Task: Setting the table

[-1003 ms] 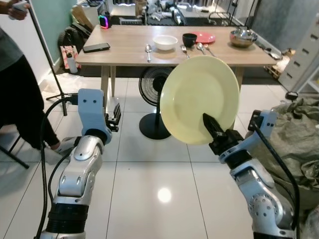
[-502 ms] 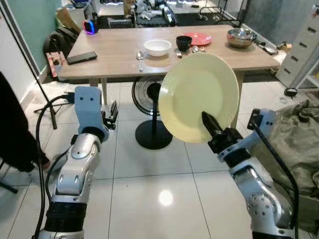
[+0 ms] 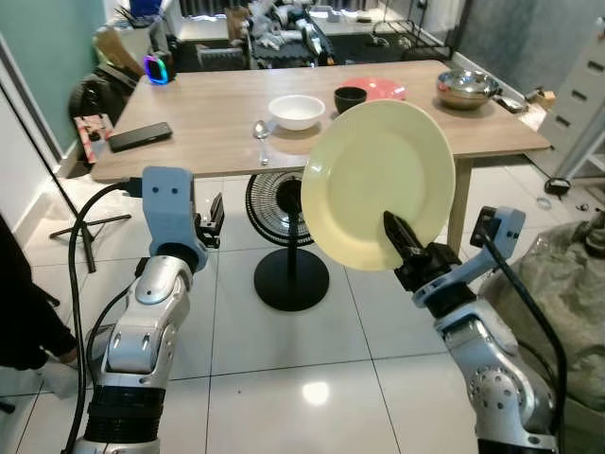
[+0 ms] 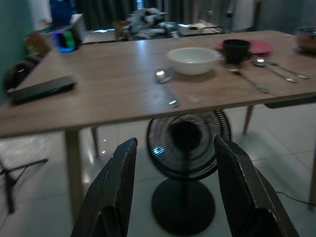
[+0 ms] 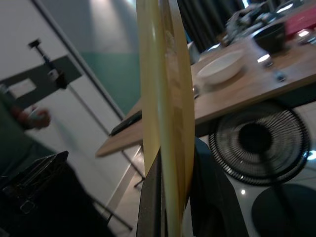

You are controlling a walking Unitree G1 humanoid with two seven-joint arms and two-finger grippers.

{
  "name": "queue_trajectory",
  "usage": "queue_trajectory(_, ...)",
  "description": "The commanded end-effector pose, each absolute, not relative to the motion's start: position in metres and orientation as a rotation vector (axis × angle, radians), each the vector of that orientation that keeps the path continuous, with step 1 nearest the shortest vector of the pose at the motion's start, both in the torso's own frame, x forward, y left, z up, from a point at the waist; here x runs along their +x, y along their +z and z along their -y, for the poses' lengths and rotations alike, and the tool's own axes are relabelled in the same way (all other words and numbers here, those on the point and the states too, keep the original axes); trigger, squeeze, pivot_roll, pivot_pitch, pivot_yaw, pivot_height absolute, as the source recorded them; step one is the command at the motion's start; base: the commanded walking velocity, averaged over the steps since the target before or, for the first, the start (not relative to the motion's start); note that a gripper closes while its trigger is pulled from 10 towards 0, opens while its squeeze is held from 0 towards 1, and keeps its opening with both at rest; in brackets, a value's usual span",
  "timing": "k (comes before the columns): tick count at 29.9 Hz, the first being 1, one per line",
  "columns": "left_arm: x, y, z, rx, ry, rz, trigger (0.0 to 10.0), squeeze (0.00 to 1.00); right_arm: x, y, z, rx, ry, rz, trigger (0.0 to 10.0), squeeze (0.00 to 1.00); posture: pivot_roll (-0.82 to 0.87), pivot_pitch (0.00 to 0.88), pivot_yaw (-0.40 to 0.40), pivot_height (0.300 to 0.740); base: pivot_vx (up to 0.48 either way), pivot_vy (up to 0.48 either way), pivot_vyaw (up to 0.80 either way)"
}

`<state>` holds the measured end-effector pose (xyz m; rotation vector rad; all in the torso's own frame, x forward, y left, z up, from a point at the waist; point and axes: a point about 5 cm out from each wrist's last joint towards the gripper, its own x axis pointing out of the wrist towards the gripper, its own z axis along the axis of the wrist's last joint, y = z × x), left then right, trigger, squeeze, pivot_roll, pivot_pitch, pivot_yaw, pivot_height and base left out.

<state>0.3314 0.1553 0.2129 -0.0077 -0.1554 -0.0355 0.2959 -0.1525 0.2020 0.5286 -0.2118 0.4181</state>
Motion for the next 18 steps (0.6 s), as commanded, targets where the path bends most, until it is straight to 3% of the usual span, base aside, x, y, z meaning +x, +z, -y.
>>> queue_trajectory(1, 0.332, 0.212, -0.149, -0.004, -0.053, 0.15, 10.0, 0.05, 0.295, 0.202, 0.158, 0.532, 0.4, 0.217, 10.0, 0.0, -0.08, 0.0, 0.086, 0.74, 0.48, 0.0, -0.68)
queue_trajectory(18, 0.332, 0.213, -0.15, 0.002, -0.049, 0.158, 10.0, 0.05, 0.295, 0.209, 0.147, 0.535, 0.48, 0.234, 10.0, 0.0, -0.07, 0.0, 0.084, 0.74, 0.48, 0.0, -0.05)
